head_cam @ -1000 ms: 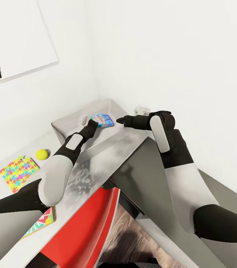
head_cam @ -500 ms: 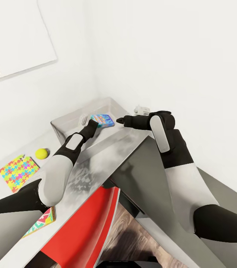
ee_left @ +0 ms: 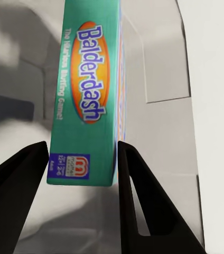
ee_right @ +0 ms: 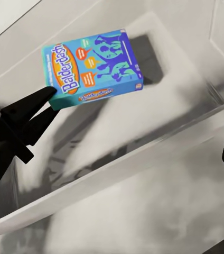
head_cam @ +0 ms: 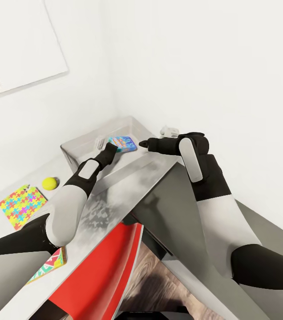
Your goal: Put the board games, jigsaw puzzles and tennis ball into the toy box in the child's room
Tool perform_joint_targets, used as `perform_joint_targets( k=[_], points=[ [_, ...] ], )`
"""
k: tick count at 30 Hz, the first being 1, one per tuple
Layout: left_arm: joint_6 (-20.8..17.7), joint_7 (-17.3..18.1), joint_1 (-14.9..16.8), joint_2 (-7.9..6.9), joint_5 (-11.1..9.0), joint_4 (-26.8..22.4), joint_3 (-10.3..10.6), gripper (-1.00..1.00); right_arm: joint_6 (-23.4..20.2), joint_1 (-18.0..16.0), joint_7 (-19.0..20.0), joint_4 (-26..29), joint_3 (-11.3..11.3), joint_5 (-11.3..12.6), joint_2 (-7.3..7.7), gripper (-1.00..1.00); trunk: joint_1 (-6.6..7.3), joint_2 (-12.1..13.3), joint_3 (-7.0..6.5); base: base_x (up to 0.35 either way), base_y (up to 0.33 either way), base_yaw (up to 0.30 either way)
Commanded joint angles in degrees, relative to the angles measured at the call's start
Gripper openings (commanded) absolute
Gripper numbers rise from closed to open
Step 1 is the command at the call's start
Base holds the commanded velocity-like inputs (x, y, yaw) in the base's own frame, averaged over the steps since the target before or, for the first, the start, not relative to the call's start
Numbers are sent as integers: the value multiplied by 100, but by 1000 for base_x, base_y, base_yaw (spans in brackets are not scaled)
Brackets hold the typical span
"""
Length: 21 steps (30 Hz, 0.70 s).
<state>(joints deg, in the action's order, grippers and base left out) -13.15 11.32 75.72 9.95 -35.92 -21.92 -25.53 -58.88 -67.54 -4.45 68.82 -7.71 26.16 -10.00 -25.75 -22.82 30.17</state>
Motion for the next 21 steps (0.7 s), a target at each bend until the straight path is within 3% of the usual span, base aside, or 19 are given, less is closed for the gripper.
perform_joint_targets(
  k=[1,8,21],
  points=[
    [-51,17,4,5,-43,-5,-46,-100,-19,-5,-47,4,-2,45,0,100,-3,-10,8,0,0,0],
    [-48,6,4,5,-318,-1,-43,-100,-19,-5,-47,9,-2,46,0,100,-3,-10,8,0,0,0],
    [-12,-4,4,5,-381,3,-40,-100,-19,-5,-47,9,-7,40,0,100,-3,-10,8,0,0,0]
  ],
)
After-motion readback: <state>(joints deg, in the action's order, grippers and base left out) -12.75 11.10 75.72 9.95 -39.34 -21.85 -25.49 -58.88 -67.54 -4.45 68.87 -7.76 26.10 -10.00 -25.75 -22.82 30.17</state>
